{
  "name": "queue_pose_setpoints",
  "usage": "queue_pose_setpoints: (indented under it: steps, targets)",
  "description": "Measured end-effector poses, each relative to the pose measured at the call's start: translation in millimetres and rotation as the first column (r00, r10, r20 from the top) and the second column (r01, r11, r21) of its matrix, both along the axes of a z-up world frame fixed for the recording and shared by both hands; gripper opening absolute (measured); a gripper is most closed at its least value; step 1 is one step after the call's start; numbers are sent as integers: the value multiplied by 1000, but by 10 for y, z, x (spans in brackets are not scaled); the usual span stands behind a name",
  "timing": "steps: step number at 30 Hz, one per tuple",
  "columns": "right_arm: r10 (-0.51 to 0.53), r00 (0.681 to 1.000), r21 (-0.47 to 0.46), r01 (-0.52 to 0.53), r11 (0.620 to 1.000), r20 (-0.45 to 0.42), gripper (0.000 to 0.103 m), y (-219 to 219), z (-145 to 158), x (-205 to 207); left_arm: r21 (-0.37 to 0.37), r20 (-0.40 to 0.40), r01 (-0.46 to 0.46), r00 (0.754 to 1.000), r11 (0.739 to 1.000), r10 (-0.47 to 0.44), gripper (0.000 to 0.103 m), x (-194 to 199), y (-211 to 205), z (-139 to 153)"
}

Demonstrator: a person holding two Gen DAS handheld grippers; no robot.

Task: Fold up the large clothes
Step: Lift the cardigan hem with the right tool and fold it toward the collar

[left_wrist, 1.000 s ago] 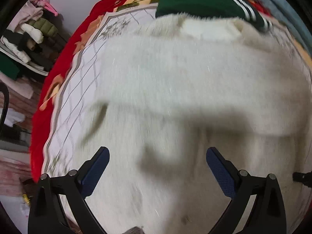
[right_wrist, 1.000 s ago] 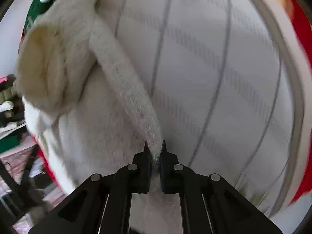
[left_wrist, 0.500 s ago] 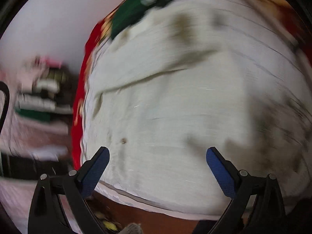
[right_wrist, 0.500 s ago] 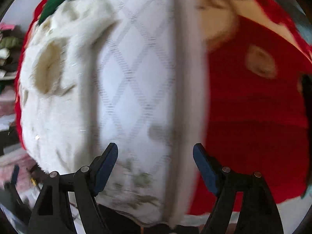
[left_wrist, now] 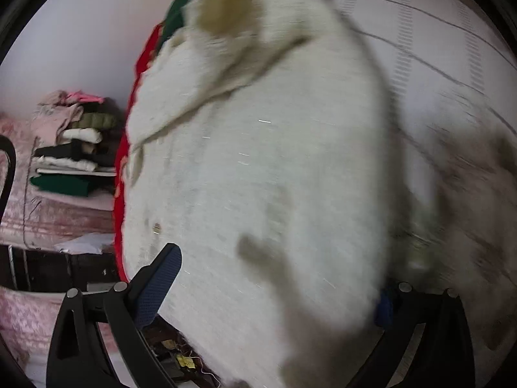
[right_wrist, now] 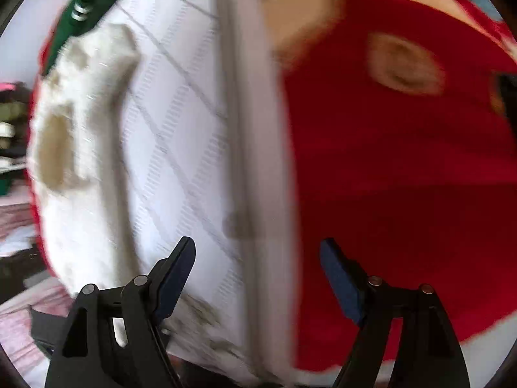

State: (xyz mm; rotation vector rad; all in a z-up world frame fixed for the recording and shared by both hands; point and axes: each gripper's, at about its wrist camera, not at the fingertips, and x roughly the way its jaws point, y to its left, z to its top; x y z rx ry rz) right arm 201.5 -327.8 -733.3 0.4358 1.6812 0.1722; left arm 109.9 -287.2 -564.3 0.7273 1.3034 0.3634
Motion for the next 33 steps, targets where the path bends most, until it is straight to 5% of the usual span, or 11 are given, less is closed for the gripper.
queue_pose_setpoints:
  steps: [3,5,6,13,19,20,21,22,24,29,33]
  targets:
    - [-27,998,243,12,970,57,82,252,-106,315,-69,9,-68,998,995,69,94,125,283,20]
    - [-37,997,378,7,926,72,89,482,-212,519,-157,12,-102,994,982,105,51,127,393,81]
    - [-53,996,436,14,900,76,93,614,-272,586,-211,9,-110,993,971,114,22,128,450,127]
    - [-150,982,691,31,722,113,103,1408,-263,880,-271,84,-73,992,960,99,15,-10,529,425]
    - [-54,998,584,29,811,26,102,1862,-349,1054,-290,105,-60,990,955,94,14,25,617,539]
    - [-58,998,563,37,826,20,83,1994,-374,1105,-295,107,-60,990,954,95,14,29,630,556]
    - [-48,999,524,33,851,15,49,2061,-381,1147,-298,109,-58,990,953,94,14,30,629,585]
    - [-29,1000,480,24,877,3,37,2205,-418,1205,-303,114,-55,989,951,94,14,17,641,607]
    - [-50,999,461,47,886,-6,29,2225,-337,1211,-324,117,-50,989,945,93,13,-21,680,690]
    - [-45,999,379,45,924,-9,24,1879,179,972,-399,93,-18,994,917,60,13,-214,755,1011]
    - [-73,996,296,86,951,-55,24,1537,819,608,-523,44,19,999,852,5,13,-439,838,1460]
